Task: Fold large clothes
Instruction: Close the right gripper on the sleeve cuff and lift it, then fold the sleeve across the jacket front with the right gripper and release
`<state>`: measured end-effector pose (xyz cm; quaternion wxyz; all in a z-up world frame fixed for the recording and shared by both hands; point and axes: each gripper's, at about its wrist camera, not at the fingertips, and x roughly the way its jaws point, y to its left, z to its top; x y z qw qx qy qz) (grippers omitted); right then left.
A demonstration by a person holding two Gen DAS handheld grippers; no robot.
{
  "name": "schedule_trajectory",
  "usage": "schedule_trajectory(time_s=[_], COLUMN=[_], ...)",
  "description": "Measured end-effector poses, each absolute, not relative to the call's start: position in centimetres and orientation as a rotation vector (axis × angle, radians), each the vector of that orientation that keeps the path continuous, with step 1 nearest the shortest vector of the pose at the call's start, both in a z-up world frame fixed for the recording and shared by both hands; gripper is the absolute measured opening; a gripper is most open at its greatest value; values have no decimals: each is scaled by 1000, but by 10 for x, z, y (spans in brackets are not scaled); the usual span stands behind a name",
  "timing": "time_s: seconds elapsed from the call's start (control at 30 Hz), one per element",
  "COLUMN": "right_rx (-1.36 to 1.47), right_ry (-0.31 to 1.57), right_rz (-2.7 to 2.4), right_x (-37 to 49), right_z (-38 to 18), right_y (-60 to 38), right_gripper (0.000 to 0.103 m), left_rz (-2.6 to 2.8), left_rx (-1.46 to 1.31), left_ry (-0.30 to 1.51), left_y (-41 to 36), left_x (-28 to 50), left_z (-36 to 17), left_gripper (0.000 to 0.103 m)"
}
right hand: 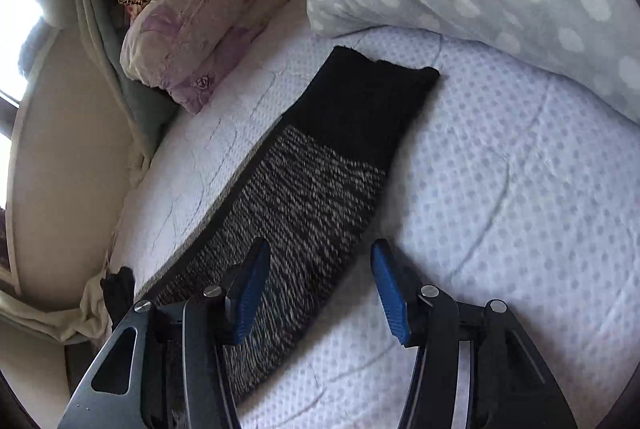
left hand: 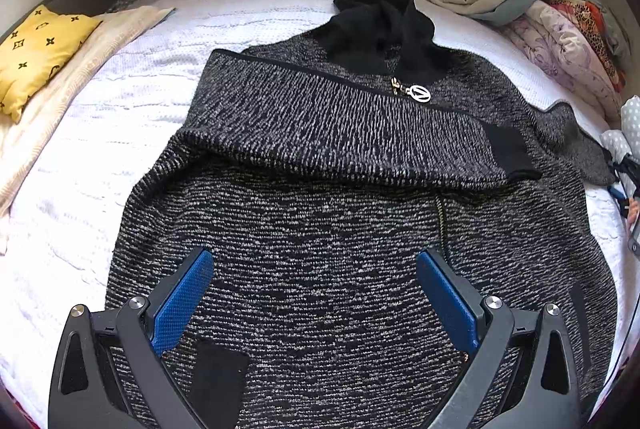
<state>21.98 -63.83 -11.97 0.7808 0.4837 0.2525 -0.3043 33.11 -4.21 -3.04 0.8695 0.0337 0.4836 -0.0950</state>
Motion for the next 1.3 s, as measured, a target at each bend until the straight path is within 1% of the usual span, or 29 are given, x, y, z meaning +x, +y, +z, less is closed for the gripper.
schedule_trajectory(time_s=[0.17, 0.27, 0.33, 0.4, 0.5, 0.63, 0.73, 0.83, 0.97, 1.13, 1.3], right_rx=[1004, 992, 984, 975, 926, 830, 681, 493, 279, 130, -92], right_ry=[530, 516, 513, 525, 546, 537, 540, 542, 564, 624, 734], right_rz=[-673, -683, -695, -688, -688, -689, -670, -618, -519, -354, -217], right_x=[230, 236, 238, 243, 250, 254, 263, 277, 300, 325, 354], right_z=[-119, -120, -120, -120, -113, -88, -56, -19, 8, 6, -33], right_y=[-646, -651, -654, -655, -651, -636, -610, -564, -488, -399, -308], right_gripper=[51, 47, 38, 13, 7, 5, 5, 5, 5, 5, 5], left_rz=[-210, -214, -213, -211, -209, -212, -217, -218, -211, -198, -191], left_rx=[66, 64, 65, 67, 60, 53, 43, 33, 26, 22, 12], left_ry=[1016, 1017, 1020, 1020, 1018, 1010, 994, 982, 966, 953, 952], left_y=[-42, -42, -42, -42, -40, -40, -38, -37, -36, -31, -26], left_x=[332, 333, 333, 334, 335, 334, 331, 329, 328, 328, 329], left_z=[-32, -33, -33, -34, -33, -29, -23, -18, -13, -10, -8], left_gripper=[103, 103, 103, 103, 103, 103, 103, 103, 103, 103, 103])
